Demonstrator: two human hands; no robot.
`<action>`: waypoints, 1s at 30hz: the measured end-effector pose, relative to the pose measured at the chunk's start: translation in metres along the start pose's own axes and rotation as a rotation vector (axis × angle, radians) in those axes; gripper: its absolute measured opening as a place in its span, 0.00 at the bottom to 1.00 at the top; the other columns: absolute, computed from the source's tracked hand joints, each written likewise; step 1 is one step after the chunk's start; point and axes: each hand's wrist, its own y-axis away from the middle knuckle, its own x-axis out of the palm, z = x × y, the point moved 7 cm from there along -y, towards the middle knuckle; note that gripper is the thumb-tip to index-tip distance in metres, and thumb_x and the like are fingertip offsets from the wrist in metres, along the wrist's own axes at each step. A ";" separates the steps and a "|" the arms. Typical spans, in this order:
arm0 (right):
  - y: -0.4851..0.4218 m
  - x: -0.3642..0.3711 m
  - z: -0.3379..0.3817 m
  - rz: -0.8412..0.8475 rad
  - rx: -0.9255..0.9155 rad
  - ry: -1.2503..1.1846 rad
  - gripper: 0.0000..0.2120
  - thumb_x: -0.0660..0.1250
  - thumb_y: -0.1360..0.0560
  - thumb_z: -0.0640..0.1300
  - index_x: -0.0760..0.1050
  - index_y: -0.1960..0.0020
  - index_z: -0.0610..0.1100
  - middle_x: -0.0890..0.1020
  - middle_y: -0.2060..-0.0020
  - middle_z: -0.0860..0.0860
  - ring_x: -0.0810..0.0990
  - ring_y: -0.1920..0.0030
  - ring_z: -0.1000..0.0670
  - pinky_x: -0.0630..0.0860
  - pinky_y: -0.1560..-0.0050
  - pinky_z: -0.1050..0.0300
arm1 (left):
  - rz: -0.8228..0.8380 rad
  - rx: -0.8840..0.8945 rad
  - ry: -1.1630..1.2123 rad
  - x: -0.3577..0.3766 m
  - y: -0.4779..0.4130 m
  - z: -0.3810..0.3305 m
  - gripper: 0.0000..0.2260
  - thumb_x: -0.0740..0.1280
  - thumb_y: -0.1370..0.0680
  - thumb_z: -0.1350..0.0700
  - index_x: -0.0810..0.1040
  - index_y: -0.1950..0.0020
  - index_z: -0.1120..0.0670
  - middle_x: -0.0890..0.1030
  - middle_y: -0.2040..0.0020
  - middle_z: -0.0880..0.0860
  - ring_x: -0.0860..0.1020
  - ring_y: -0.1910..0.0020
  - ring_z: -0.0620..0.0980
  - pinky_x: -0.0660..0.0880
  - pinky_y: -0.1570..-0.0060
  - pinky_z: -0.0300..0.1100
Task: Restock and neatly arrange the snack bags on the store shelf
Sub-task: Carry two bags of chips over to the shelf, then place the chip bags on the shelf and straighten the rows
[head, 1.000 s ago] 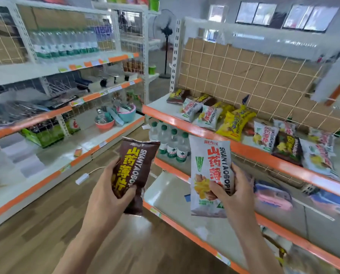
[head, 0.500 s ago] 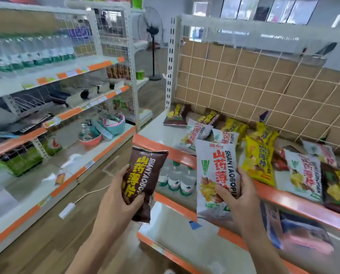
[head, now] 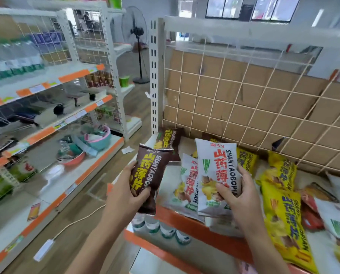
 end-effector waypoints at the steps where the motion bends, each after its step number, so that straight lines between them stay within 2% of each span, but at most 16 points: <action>1: -0.004 0.000 -0.002 -0.014 0.014 0.009 0.27 0.72 0.30 0.42 0.64 0.35 0.55 0.80 0.51 0.58 0.82 0.56 0.58 0.79 0.60 0.63 | 0.011 -0.003 -0.008 0.004 -0.010 0.000 0.30 0.71 0.30 0.54 0.64 0.31 0.46 0.75 0.52 0.39 0.75 0.58 0.36 0.67 0.59 0.24; 3: -0.010 0.000 -0.003 -0.041 0.035 0.030 0.29 0.72 0.30 0.43 0.64 0.33 0.54 0.80 0.50 0.57 0.82 0.54 0.56 0.79 0.59 0.61 | 0.041 -0.012 -0.044 0.013 -0.029 0.003 0.29 0.71 0.29 0.59 0.64 0.32 0.47 0.73 0.55 0.37 0.73 0.63 0.33 0.66 0.61 0.22; 5: -0.013 0.000 -0.005 -0.071 0.055 0.049 0.29 0.72 0.30 0.44 0.64 0.33 0.53 0.80 0.49 0.57 0.81 0.52 0.56 0.78 0.56 0.58 | 0.100 -0.025 -0.068 0.025 -0.046 0.009 0.29 0.72 0.29 0.58 0.64 0.32 0.48 0.74 0.53 0.41 0.73 0.61 0.33 0.66 0.62 0.25; 8: -0.015 -0.001 -0.005 -0.120 0.078 0.063 0.30 0.72 0.30 0.44 0.64 0.33 0.53 0.79 0.48 0.57 0.80 0.51 0.57 0.78 0.53 0.58 | 0.192 -0.062 -0.072 0.043 -0.063 0.023 0.31 0.71 0.29 0.57 0.62 0.29 0.49 0.74 0.43 0.47 0.76 0.49 0.48 0.68 0.55 0.40; 9: -0.015 -0.002 -0.005 -0.142 0.089 0.061 0.30 0.72 0.30 0.44 0.64 0.32 0.52 0.79 0.48 0.56 0.80 0.51 0.57 0.77 0.53 0.58 | 0.217 -0.067 -0.086 0.048 -0.067 0.027 0.32 0.70 0.29 0.56 0.60 0.28 0.48 0.73 0.39 0.48 0.75 0.46 0.50 0.68 0.53 0.41; 11: -0.013 -0.003 -0.003 -0.176 0.104 0.063 0.30 0.72 0.30 0.44 0.64 0.32 0.52 0.79 0.48 0.58 0.80 0.52 0.60 0.77 0.53 0.59 | 0.254 -0.062 -0.126 0.054 -0.068 0.030 0.33 0.69 0.27 0.53 0.56 0.27 0.46 0.69 0.34 0.48 0.73 0.43 0.50 0.69 0.51 0.44; 14: -0.009 -0.001 -0.001 -0.208 0.114 0.075 0.29 0.71 0.30 0.43 0.64 0.32 0.50 0.78 0.46 0.57 0.79 0.51 0.63 0.75 0.55 0.65 | 0.275 -0.010 -0.259 0.059 -0.061 0.029 0.36 0.65 0.25 0.46 0.46 0.24 0.45 0.64 0.34 0.48 0.70 0.40 0.49 0.71 0.53 0.45; 18: 0.000 0.003 -0.002 -0.247 0.142 0.078 0.31 0.71 0.30 0.44 0.63 0.30 0.47 0.76 0.40 0.51 0.79 0.46 0.57 0.77 0.47 0.60 | 0.209 0.101 -0.373 0.060 -0.050 0.027 0.38 0.57 0.28 0.35 0.45 0.24 0.47 0.57 0.26 0.52 0.64 0.31 0.54 0.67 0.39 0.50; 20: 0.006 0.003 -0.001 -0.270 0.153 0.103 0.33 0.73 0.31 0.48 0.63 0.30 0.47 0.75 0.39 0.49 0.78 0.43 0.52 0.77 0.43 0.53 | 0.213 0.104 -0.372 0.061 -0.049 0.027 0.39 0.54 0.30 0.34 0.46 0.24 0.47 0.52 0.23 0.51 0.60 0.28 0.54 0.63 0.36 0.51; 23: 0.018 0.000 0.003 -0.307 0.164 0.125 0.39 0.72 0.36 0.62 0.63 0.30 0.49 0.74 0.37 0.51 0.75 0.39 0.50 0.75 0.40 0.46 | 0.237 0.138 -0.403 0.065 -0.050 0.029 0.39 0.61 0.26 0.37 0.44 0.24 0.48 0.49 0.23 0.51 0.57 0.26 0.52 0.61 0.33 0.49; 25: 0.025 -0.005 0.004 -0.326 0.176 0.105 0.37 0.72 0.35 0.60 0.63 0.31 0.50 0.73 0.37 0.52 0.74 0.38 0.52 0.75 0.39 0.51 | 0.253 0.150 -0.419 0.064 -0.054 0.030 0.39 0.62 0.27 0.38 0.45 0.23 0.49 0.49 0.23 0.51 0.56 0.26 0.52 0.60 0.32 0.49; 28: 0.036 -0.017 0.002 -0.347 0.199 0.102 0.33 0.71 0.31 0.49 0.62 0.29 0.48 0.71 0.35 0.53 0.71 0.35 0.54 0.71 0.43 0.70 | 0.297 0.144 -0.411 0.062 -0.063 0.033 0.40 0.64 0.28 0.37 0.50 0.23 0.50 0.51 0.23 0.51 0.57 0.26 0.54 0.61 0.33 0.53; 30: 0.043 -0.029 0.000 -0.379 0.204 0.110 0.32 0.71 0.29 0.44 0.61 0.29 0.47 0.70 0.34 0.54 0.69 0.33 0.56 0.69 0.44 0.72 | 0.308 0.145 -0.376 0.061 -0.070 0.033 0.41 0.65 0.31 0.34 0.57 0.25 0.53 0.56 0.24 0.53 0.60 0.28 0.56 0.62 0.34 0.55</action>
